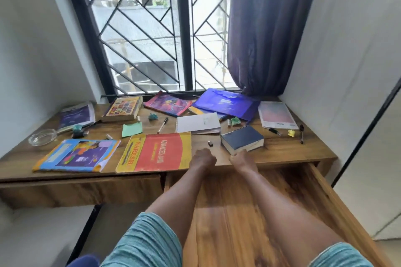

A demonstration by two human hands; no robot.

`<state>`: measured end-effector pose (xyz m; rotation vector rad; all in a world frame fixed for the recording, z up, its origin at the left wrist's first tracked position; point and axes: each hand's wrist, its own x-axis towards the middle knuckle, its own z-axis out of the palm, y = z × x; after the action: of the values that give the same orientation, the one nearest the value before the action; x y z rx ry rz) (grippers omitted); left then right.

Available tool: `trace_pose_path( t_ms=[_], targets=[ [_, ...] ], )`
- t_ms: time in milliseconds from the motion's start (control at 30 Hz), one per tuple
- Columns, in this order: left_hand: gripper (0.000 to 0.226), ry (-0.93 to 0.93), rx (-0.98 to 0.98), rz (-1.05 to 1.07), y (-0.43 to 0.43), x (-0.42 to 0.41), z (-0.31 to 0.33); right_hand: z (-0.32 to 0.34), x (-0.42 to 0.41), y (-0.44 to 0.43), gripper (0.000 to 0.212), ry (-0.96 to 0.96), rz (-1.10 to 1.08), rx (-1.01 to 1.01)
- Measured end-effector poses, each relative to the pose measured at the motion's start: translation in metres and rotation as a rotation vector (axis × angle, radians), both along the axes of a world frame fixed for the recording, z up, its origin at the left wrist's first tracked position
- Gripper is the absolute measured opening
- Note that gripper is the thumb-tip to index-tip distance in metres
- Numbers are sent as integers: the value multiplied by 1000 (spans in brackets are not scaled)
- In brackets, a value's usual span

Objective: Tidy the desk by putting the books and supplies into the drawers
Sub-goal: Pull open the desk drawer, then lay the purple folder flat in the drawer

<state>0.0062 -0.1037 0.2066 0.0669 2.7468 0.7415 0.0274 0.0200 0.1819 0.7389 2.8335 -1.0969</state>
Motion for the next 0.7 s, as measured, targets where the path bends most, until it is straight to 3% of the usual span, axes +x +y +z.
trace_pose_path(
  t_ms=[333, 567, 700],
  targets=[
    [36, -22, 172, 121, 124, -181, -8, -6, -182, 164, 36, 59, -164, -65],
    [32, -7, 223, 164, 167, -251, -36, -46, -275, 209, 31, 101, -299, -383],
    [46, 10, 310, 160, 177, -263, -49, -63, -309, 211, 29, 159, -398, -740]
  ],
)
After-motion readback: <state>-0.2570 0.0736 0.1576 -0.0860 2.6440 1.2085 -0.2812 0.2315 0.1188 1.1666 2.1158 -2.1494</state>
